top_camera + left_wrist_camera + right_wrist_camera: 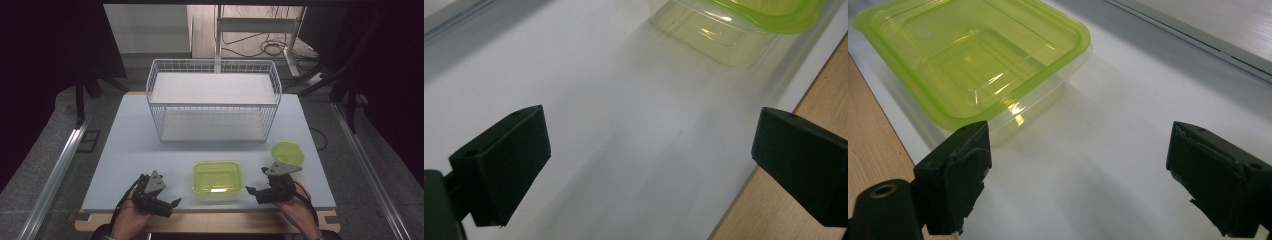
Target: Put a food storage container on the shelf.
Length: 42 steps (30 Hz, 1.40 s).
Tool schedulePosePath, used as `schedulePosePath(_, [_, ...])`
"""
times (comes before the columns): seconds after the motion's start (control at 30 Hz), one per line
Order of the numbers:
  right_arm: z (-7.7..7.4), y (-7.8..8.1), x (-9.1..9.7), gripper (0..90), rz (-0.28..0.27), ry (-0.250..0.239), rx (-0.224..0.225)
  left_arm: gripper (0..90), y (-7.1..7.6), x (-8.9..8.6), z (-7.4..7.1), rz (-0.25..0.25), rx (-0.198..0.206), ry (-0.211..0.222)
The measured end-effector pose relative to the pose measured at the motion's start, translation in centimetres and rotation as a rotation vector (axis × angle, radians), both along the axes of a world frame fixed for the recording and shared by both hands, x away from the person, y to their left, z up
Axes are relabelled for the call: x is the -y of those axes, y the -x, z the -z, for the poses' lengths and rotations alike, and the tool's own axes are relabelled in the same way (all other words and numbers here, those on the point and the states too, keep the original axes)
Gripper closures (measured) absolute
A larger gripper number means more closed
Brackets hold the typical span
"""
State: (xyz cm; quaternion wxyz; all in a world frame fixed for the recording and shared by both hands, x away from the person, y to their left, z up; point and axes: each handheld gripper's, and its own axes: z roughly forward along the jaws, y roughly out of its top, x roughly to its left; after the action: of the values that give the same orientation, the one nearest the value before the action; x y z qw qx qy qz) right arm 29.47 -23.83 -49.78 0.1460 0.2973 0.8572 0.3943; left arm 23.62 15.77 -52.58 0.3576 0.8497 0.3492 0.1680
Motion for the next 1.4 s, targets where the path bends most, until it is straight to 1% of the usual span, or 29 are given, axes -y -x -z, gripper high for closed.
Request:
schedulePosePath(0.1, [0.0,0.0,-0.1,11.1,-0.01,-0.002,0.003,2.2,0.0,0.1,0.2,0.005,0.002,-0.008])
schedulePosePath(0.2, [0.0,-0.2,-0.2,10.7,-0.008,-0.022,-0.018,2.2,-0.1,0.2,0.4,0.016,0.0,-0.027])
schedulePosePath(0.3, [0.0,-0.3,-0.2,10.6,0.001,-0.023,-0.03,2.2,-0.1,0.3,0.5,0.017,0.007,-0.033])
schedulePosePath(0.37, [-0.1,-0.4,-0.4,7.4,0.005,-0.045,-0.048,2.2,-0.1,0.3,0.4,0.019,0.009,-0.031])
schedulePosePath(0.4, [-0.2,-0.4,-0.5,5.8,0.011,-0.048,-0.053,2.2,-0.1,0.3,0.4,0.02,0.008,-0.031])
schedulePosePath(0.47, [-0.5,-0.3,-0.7,4.5,0.024,-0.054,-0.032,2.2,-0.2,0.3,0.5,0.023,0.007,-0.036])
schedulePosePath(0.5, [-0.6,-0.3,-0.8,4.6,0.032,-0.063,-0.032,2.2,-0.1,0.4,0.5,0.024,0.008,-0.038])
schedulePosePath(0.53, [-0.7,-0.4,-0.8,5.2,0.034,-0.075,-0.043,2.2,-0.1,0.4,0.5,0.025,0.008,-0.041])
schedulePosePath(0.63, [-0.8,-0.9,-1.0,11.5,0.045,-0.089,-0.082,2.2,-0.1,0.5,0.5,0.028,0.009,-0.048])
schedulePosePath(0.67, [-0.8,-1.1,-1.1,15.5,0.042,-0.099,-0.101,2.2,-0.1,0.5,0.6,0.027,0.008,-0.048])
schedulePosePath(0.73, [-0.9,-1.5,-1.2,19.1,0.015,-0.106,-0.134,2.3,-0.1,0.5,0.6,0.028,0.007,-0.051])
schedulePosePath(0.8, [-1.0,-1.8,-1.5,27.7,0.014,-0.118,-0.161,2.3,-0.2,0.5,0.6,0.028,0.006,-0.055])
schedulePosePath(0.87, [-1.1,-2.1,-1.9,30.4,0.008,-0.133,-0.174,2.4,-0.2,0.6,0.6,0.029,0.006,-0.057])
schedulePosePath(0.93, [-1.2,-2.4,-2.3,35.6,0.005,-0.127,-0.189,2.4,-0.2,0.6,0.6,0.031,0.007,-0.06])
schedulePosePath(1.0, [-1.1,-2.7,-2.6,38.2,0.003,-0.123,-0.198,2.4,-0.1,0.6,0.7,0.03,0.007,-0.061])
schedulePosePath(1.1, [-0.7,-3.1,-3.0,40.4,0.018,-0.108,-0.23,2.4,-0.1,0.7,0.7,0.031,0.007,-0.066])
schedulePosePath(1.2, [-0.4,-3.7,-2.9,43.3,0.02,-0.127,-0.265,2.4,-0.1,0.8,0.7,0.035,0.006,-0.074])
schedulePosePath(1.27, [-0.4,-3.9,-3.0,45.6,0.022,-0.134,-0.281,2.4,-0.1,0.8,0.8,0.035,0.007,-0.078])
schedulePosePath(1.4, [-0.1,-4.1,-3.2,50.2,0.019,-0.127,-0.316,2.5,0.0,0.9,0.7,0.044,0.016,-0.082])
